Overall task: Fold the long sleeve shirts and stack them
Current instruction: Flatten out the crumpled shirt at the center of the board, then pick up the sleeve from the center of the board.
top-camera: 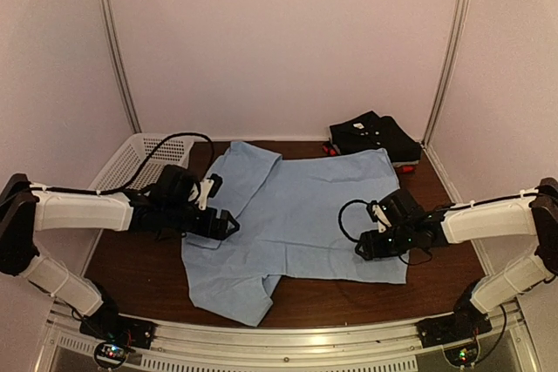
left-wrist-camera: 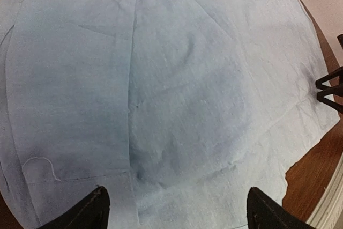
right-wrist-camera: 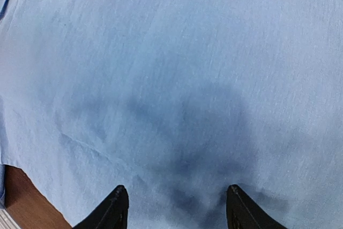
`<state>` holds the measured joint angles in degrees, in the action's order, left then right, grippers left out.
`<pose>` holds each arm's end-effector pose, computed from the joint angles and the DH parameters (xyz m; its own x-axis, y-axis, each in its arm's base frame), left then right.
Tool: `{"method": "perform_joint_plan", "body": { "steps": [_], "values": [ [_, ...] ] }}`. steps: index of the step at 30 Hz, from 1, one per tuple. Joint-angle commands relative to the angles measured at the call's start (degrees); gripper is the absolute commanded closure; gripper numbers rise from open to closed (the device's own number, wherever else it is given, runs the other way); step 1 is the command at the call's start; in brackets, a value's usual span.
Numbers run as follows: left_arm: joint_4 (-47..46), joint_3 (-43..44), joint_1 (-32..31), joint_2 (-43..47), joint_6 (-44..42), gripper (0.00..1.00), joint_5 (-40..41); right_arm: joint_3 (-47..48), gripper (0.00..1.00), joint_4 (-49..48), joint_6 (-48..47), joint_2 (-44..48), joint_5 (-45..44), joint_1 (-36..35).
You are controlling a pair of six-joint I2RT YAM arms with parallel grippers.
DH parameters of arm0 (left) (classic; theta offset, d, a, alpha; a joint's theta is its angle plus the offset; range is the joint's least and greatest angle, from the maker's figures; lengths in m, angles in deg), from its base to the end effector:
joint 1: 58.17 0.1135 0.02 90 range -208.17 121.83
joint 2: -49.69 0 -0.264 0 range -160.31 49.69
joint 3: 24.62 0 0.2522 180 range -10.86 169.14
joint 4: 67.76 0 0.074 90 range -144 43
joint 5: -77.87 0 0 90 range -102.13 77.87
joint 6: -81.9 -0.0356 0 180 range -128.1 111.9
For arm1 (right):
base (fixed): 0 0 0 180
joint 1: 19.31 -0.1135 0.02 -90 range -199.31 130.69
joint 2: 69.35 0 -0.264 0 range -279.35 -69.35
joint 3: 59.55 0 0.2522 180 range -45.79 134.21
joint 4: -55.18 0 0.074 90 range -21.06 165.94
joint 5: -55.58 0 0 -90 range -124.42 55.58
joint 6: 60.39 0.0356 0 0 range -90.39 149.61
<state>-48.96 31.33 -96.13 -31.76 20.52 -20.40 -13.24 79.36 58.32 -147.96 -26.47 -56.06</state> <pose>0.2228 -0.1803 0.1897 -0.8138 0.0337 -0.5801 0.3418 0.8351 -0.4310 0.1905 0.1484 0.1464 -0.8999 -0.0782 -0.4289 -0.2525 0.8955 0.3664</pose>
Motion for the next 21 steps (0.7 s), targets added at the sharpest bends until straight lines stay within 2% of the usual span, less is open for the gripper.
{"method": "perform_joint_plan", "body": {
  "steps": [1, 4, 8, 12, 18, 21],
  "values": [
    [-1.6, -3.2, -0.3, 1.3, 2.8, 0.11, -0.2, -1.5, 0.37, 1.6, 5.1, -0.4, -2.0, -0.7],
    [0.6, -5.3, -0.8, 0.8, 2.9, 0.14, 1.0, -2.2, 0.37, 5.4, 6.5, 1.3, -4.4, -0.6],
    [1.5, -7.1, -1.1, 2.4, 3.3, 0.14, 6.7, -2.4, 0.36, 9.8, 7.2, 3.5, -5.2, -0.7],
    [3.2, -4.4, -1.1, -0.4, 1.0, 0.15, 11.5, -2.3, 0.36, 12.3, 6.4, 4.3, -6.0, -0.6],
    [5.1, -2.6, -1.3, -5.2, 0.3, 0.30, 15.7, -1.4, 0.36, 13.1, 5.6, 5.1, -6.3, -0.6],
    [5.0, -2.6, -1.9, -5.9, 0.2, 0.32, 16.1, -1.8, 0.36, 12.5, 5.7, 5.2, -5.9, -0.6]
  ]
}}
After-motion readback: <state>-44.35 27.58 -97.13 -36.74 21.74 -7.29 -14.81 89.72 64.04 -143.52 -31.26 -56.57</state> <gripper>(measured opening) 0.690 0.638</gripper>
